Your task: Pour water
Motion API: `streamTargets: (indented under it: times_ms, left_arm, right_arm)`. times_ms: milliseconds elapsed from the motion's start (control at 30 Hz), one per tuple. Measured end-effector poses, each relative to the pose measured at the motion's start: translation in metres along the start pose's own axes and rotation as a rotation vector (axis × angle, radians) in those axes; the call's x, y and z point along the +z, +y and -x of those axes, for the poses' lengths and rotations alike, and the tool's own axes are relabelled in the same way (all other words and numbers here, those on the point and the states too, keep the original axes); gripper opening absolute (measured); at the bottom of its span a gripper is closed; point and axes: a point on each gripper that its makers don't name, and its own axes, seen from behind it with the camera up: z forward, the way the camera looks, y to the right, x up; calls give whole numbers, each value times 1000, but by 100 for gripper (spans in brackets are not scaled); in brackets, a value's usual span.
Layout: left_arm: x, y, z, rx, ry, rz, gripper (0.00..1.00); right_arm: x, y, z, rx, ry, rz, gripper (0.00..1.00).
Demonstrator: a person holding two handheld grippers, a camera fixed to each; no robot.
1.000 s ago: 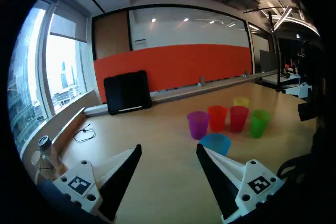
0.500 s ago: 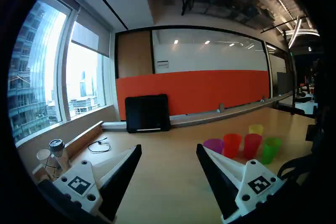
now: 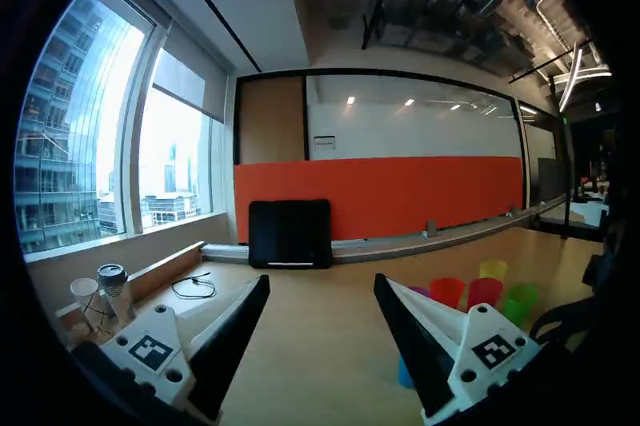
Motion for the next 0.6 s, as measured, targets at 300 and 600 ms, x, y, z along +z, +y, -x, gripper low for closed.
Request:
streamTargets:
  times_ms: [300, 600]
  left_arm:
    - [5, 6, 13, -4, 4, -9, 97]
    - [8, 13, 28, 11, 17, -14, 97]
  right_arm:
    - [-1, -1, 5, -14, -3, 23, 100]
    - [1, -8, 5, -24, -21, 26, 100]
